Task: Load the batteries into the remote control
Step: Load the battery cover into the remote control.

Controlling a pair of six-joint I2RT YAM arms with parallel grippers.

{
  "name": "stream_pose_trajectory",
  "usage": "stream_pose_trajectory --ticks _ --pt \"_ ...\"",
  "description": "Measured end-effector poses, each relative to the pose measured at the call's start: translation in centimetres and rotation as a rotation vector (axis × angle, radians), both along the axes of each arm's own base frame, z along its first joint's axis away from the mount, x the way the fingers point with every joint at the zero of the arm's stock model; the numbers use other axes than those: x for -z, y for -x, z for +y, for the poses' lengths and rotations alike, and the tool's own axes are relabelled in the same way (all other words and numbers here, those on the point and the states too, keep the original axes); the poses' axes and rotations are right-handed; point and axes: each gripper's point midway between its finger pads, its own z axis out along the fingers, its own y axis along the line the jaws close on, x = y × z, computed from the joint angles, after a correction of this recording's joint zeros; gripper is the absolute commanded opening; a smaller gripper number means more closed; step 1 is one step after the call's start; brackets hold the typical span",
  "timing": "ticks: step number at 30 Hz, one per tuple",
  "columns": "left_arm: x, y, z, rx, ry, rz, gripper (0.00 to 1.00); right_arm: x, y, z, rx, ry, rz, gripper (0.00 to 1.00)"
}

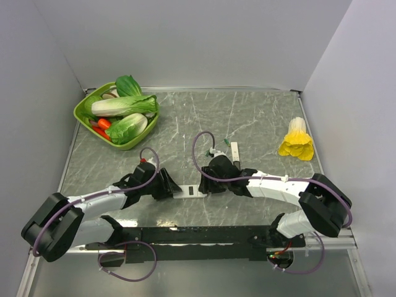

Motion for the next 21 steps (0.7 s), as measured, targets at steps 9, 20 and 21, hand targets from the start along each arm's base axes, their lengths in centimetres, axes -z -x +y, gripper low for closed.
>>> stream_pose_trajectory --ticks 9,20,21 --pt "0.1 0.8 -0.4 0.006 -0.008 0.016 0.57 0.3 -1.0 -1.2 0.019 0.029 -0.006 0.45" --pt "0.1 0.5 -0.2 -0.007 -0.035 0.018 0.57 1.3 -1.1 -1.2 -0.007 0.059 0.010 0.41" --pt "0.1 0.4 -0.2 -0.009 -0.038 0.017 0.57 1.4 -1.0 -1.1 -0.010 0.060 0.014 0.41"
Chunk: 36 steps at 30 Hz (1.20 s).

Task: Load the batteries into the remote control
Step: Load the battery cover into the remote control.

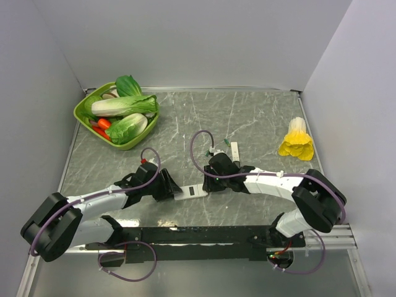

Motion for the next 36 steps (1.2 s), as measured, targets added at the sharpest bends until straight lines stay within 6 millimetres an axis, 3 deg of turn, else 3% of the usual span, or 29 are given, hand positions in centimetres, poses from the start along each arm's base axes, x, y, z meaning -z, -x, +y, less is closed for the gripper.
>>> stream_pose_trajectory --ticks 16,25,29,36 --pt "0.2 -0.7 0.0 0.003 -0.040 -0.004 0.56 -0.6 -0.3 0.7 -0.023 -0.008 0.002 0.41" --pt "0.3 -0.9 -0.2 0.011 -0.048 -0.002 0.55 0.0 -0.3 0.8 -0.035 0.027 0.027 0.41" --pt "0.4 -1.0 -0.5 0.018 -0.049 0.000 0.49 0.4 -0.3 0.9 -0.046 0.049 0.037 0.41" --pt "0.8 -0.9 -0.8 0.035 -0.064 0.008 0.40 0.5 -0.6 0.8 -0.043 0.088 0.031 0.33"
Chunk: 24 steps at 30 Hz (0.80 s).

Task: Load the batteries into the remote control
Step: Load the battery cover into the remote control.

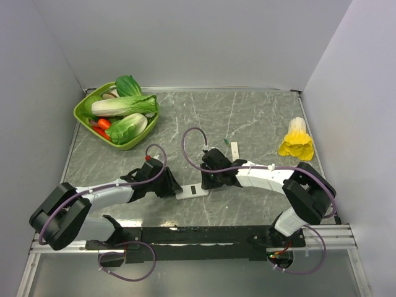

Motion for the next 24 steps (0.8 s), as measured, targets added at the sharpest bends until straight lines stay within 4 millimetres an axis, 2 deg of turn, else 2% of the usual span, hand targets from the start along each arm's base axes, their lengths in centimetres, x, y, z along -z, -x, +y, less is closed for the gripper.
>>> stream_pose_trajectory --ticks 3,9,13,15,19,20,22,24 --pt "0.2 0.1 -0.2 0.007 -0.005 0.009 0.36 0.0 -0.2 -0.1 0.005 0.012 -0.002 0.27" --pt "0.3 -0.1 -1.0 0.026 -0.002 0.014 0.34 0.0 -0.3 -0.5 0.016 0.037 -0.004 0.21" --pt "0.3 -0.2 -1.6 0.036 -0.010 0.013 0.41 0.0 -0.3 -0.8 0.022 0.053 -0.005 0.21" --pt "0.3 -0.3 -1.6 0.033 -0.016 0.009 0.50 0.0 -0.4 -0.9 0.026 0.058 -0.006 0.22" --pt "0.1 -0.9 -1.6 0.026 -0.044 -0.012 0.67 -0.2 -0.4 -1.0 0.022 0.063 -0.014 0.34" --pt "-0.1 -1.5 -1.6 0.017 -0.051 -0.023 0.69 -0.3 -0.5 -1.1 0.013 0.066 -0.022 0.41" --pt "-0.7 -3.2 -1.4 -0.012 -0.067 -0.057 0.76 -0.5 -0.3 -0.9 -0.002 0.064 -0.030 0.46" --pt "-1.1 -5.3 -0.8 -0.059 -0.087 -0.089 0.82 -1.1 0.4 -0.2 -0.058 0.045 -0.036 0.57"
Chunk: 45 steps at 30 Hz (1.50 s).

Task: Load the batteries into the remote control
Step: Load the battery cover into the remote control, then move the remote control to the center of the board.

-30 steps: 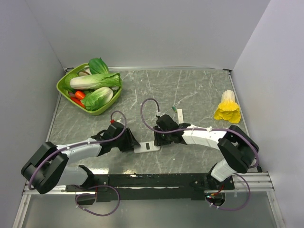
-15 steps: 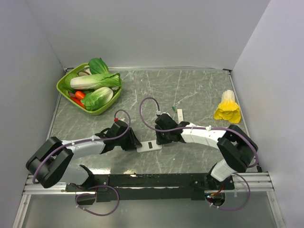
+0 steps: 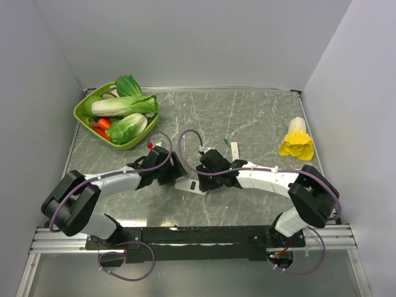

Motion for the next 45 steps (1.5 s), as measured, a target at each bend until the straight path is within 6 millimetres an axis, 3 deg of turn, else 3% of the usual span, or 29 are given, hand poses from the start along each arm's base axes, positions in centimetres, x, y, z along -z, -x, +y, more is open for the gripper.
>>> stream_pose_trajectory --ticks 4,7,11,17,24,30,34,36,38,41,44,45 --pt "-0.5 -1.8 2.5 -0.083 -0.088 -0.045 0.97 -2.2 0.5 0.6 -0.095 -0.042 -0.045 0.75" --pt "-2.0 -1.8 4.7 -0.140 -0.151 -0.090 0.98 -3.7 0.5 0.6 -0.177 -0.061 -0.097 0.85" --pt "-5.9 -1.9 7.2 -0.230 -0.167 -0.195 0.99 -3.8 0.9 0.6 -0.313 -0.046 -0.134 0.94" --pt "-13.9 -0.5 12.1 -0.394 -0.115 -0.413 0.99 -1.9 1.5 0.3 -0.458 0.018 -0.119 0.95" --pt "-20.8 1.9 16.8 -0.514 -0.079 -0.603 0.99 0.6 1.4 0.4 -0.545 0.110 -0.065 0.84" --pt "-22.9 3.1 19.1 -0.554 -0.108 -0.685 0.99 1.0 1.3 2.6 -0.609 0.157 -0.069 0.55" --pt "-23.3 3.7 20.3 -0.585 -0.107 -0.726 0.98 0.7 1.6 5.5 -0.626 0.165 -0.056 0.34" --pt "-23.5 4.0 20.8 -0.605 -0.104 -0.740 0.98 0.2 1.2 8.1 -0.608 0.145 -0.053 0.27" --pt "-23.7 4.2 21.3 -0.626 -0.102 -0.751 0.98 -0.1 0.2 10.9 -0.577 0.126 -0.066 0.27" --pt "-23.7 4.3 21.8 -0.643 -0.111 -0.753 0.99 -0.7 -1.5 16.0 -0.506 0.046 -0.068 0.33" --pt "-23.4 4.5 22.1 -0.649 -0.127 -0.747 0.99 -1.8 -3.1 20.3 -0.457 -0.040 -0.076 0.54" --pt "-23.3 4.6 22.2 -0.652 -0.131 -0.746 0.99 -2.1 -3.4 21.0 -0.446 -0.060 -0.077 0.66"
